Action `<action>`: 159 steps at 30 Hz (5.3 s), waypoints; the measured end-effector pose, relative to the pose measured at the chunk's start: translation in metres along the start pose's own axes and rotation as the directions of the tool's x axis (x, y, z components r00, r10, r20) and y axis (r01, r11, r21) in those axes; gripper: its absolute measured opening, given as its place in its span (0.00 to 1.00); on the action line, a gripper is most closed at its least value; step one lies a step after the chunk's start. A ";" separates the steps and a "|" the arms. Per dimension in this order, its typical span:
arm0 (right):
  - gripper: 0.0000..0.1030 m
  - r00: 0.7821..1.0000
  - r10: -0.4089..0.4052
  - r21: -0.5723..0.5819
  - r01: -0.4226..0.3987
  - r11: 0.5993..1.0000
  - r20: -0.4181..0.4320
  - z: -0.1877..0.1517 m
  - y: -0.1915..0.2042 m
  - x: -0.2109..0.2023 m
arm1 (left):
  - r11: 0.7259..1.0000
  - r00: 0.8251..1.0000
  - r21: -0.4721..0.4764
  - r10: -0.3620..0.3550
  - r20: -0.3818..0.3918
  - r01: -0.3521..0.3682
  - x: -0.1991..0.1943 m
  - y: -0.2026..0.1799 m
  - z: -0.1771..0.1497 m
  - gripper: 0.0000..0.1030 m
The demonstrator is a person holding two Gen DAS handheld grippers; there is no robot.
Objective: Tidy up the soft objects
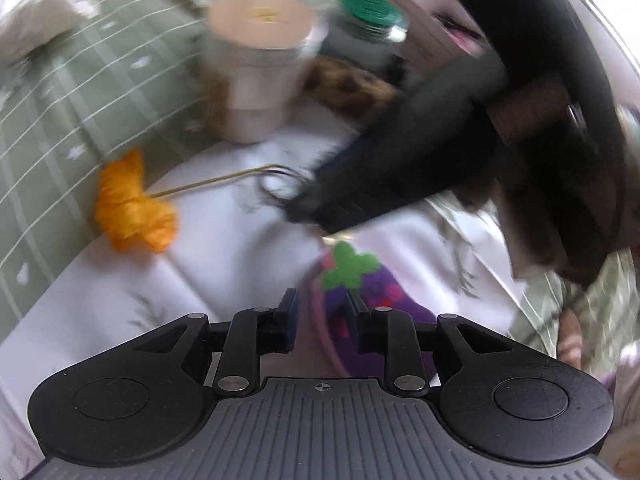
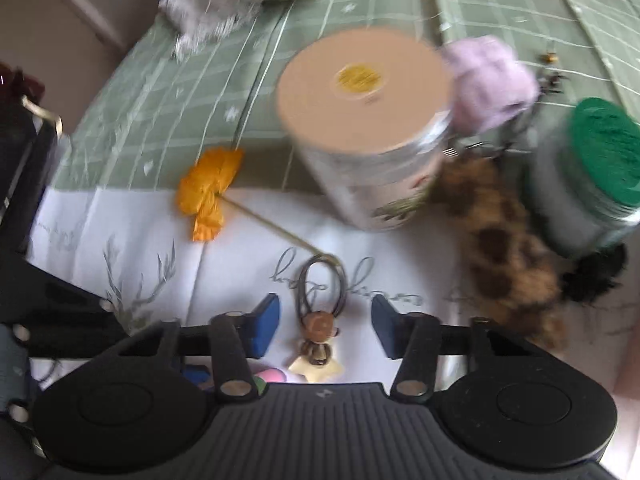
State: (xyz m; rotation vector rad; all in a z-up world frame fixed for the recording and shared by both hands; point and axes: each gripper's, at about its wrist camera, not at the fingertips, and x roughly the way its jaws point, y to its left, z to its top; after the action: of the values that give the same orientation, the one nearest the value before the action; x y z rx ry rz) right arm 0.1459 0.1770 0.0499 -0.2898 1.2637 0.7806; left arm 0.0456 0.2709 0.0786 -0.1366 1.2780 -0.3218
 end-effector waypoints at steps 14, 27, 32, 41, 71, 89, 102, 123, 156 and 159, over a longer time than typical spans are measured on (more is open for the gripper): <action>0.17 0.983 -0.176 -0.203 0.183 0.962 0.054 -0.085 -0.018 -0.029 | 0.996 0.990 -0.006 0.091 0.107 -0.091 0.001 0.002 0.030 0.27; 0.18 0.973 -0.220 -0.257 0.232 0.938 0.076 -0.122 -0.045 -0.043 | 0.914 0.939 -0.321 0.308 0.154 -0.248 -0.008 0.075 0.045 0.27; 0.20 0.979 -0.195 -0.235 0.205 0.950 0.065 -0.122 -0.051 -0.045 | 0.907 0.979 -0.401 0.183 0.094 -0.131 0.012 0.079 0.041 0.27; 0.29 0.973 -0.210 -0.285 0.230 0.931 0.100 -0.124 -0.043 -0.045 | 0.925 0.982 -0.329 -0.187 0.038 0.189 0.035 0.027 0.032 0.27; 0.45 0.971 -0.220 -0.265 0.238 0.935 0.097 -0.126 -0.045 -0.044 | 0.959 0.997 0.270 0.080 0.022 -0.083 0.029 -0.114 -0.032 0.40; 0.56 0.964 -0.239 -0.267 0.262 0.927 0.118 -0.134 -0.047 -0.039 | 0.963 0.961 -0.012 0.268 0.068 -0.268 -0.015 -0.080 -0.026 0.34; 0.56 0.940 -0.219 -0.087 0.249 0.965 0.263 -0.190 -0.074 -0.092 | 0.937 0.919 -0.099 0.348 0.185 -0.335 0.017 -0.113 -0.050 0.43; 0.56 0.947 -0.141 -0.179 0.198 0.964 0.287 -0.178 -0.049 -0.069 | 0.923 0.944 -0.303 0.294 0.151 -0.239 0.026 -0.066 -0.055 0.80; 0.38 0.751 -0.291 0.256 0.168 0.952 0.592 -0.115 -0.202 -0.257 | 0.995 0.939 -0.006 -0.092 0.331 0.100 -0.018 -0.200 0.257 0.66; 0.38 0.789 -0.320 0.368 0.129 0.921 0.524 -0.125 -0.235 -0.231 | 0.992 0.951 -0.050 -0.098 0.294 0.118 0.023 -0.197 0.254 0.65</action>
State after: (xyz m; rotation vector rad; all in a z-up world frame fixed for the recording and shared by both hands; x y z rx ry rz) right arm 0.1881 -0.1501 0.1751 0.0623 0.7320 0.3948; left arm 0.2621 0.0577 0.1853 -0.3014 0.9908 -0.3390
